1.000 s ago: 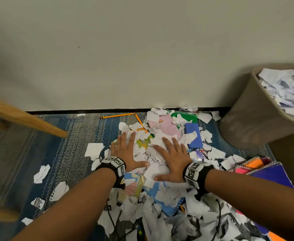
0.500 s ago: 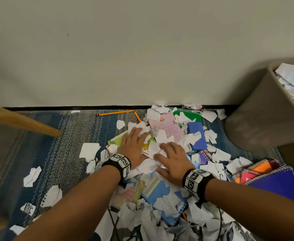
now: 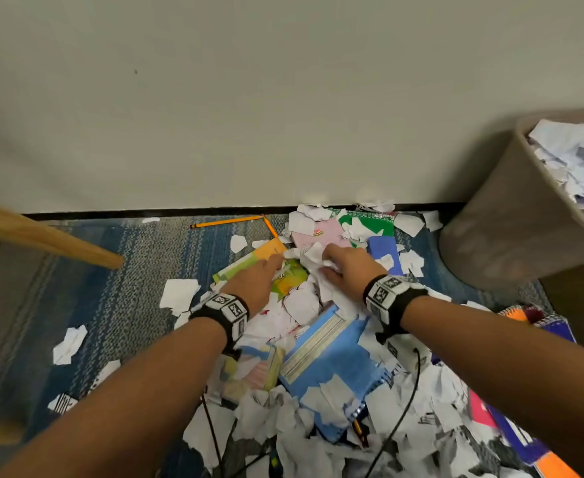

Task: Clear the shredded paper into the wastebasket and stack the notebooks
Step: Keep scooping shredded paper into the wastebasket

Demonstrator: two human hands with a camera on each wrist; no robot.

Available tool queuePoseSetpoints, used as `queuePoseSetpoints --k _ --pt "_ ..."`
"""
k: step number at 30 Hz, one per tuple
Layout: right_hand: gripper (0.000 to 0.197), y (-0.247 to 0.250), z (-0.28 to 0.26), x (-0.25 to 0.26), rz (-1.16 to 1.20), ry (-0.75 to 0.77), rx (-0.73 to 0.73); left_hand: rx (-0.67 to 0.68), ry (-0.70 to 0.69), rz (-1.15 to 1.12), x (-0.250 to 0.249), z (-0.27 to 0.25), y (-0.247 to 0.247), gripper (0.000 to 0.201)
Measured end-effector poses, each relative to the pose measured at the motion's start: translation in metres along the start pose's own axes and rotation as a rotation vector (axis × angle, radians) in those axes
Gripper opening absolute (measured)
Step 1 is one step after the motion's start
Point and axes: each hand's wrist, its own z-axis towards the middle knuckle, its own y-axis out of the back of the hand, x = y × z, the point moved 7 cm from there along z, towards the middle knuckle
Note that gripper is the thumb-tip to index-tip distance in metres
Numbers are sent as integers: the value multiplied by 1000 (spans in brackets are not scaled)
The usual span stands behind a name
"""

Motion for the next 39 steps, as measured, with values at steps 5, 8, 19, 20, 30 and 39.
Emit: queuePoseSetpoints --k 5,8,19,20,30,39 --pt "28 40 -6 -7 142 -106 -114 1 -16 61 8 -10 23 62" --pt "29 54 -13 -17 167 -141 -213 33 -100 167 6 -24 18 53" --pt "30 -1 -47 -9 6 -133 91 282 -362 545 -3 -77 -36 76" --pt "29 -5 -47 -7 -8 -117 110 300 -356 574 -1 -75 -39 73" --pt "34 19 -41 -11 -14 -138 83 308 -151 606 15 -63 -10 45" --pt "28 28 -46 -31 17 -212 67 271 -178 263 -33 -38 -17 73"
